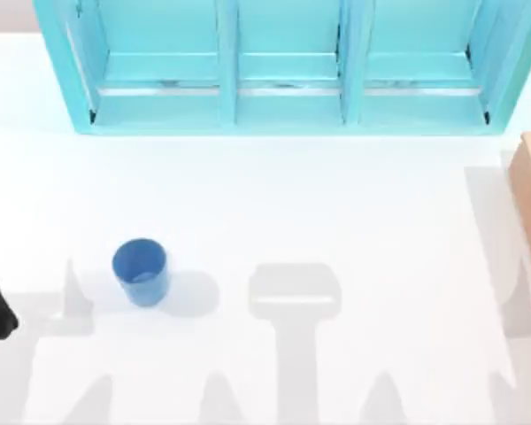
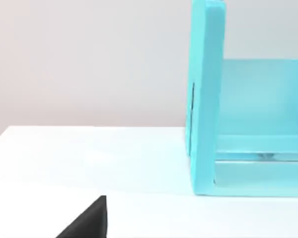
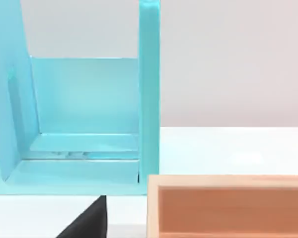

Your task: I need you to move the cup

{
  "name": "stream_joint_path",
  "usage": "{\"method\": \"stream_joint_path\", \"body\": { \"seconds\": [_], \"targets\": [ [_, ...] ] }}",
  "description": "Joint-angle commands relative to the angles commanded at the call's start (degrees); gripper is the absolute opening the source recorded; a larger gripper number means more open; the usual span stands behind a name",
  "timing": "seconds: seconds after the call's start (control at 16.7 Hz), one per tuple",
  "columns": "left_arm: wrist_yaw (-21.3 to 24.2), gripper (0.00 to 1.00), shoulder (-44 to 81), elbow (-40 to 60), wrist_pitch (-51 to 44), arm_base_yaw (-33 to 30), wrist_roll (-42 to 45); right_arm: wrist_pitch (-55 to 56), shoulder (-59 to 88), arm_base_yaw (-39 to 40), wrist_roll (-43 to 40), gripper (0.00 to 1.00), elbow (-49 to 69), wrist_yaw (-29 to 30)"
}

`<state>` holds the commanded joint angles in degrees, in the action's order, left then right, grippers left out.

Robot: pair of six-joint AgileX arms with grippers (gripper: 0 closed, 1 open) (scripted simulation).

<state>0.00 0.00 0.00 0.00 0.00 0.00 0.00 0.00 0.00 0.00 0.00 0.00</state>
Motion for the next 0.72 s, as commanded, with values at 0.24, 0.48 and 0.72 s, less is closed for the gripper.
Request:
{"method": "stream_joint_path", "body": {
  "seconds": [0.24,0.48,0.72],
  "targets": [
    [0.1,1.0,1.7,1.4,-1.3,-0.6,-0.4,0.0,0.0,0.0,0.0,1.0,0.0,0.0],
    [0.1,1.0,12.2,10.5,-8.8,-3.6,-3.2,0.0,0.0,0.0,0.0,1.0,0.0,0.0],
    [0.1,1.0,30.7,25.5,-20.5,-8.1,-7.7,0.0,0.0,0.0,0.0,1.0,0.0,0.0]
  ]
}}
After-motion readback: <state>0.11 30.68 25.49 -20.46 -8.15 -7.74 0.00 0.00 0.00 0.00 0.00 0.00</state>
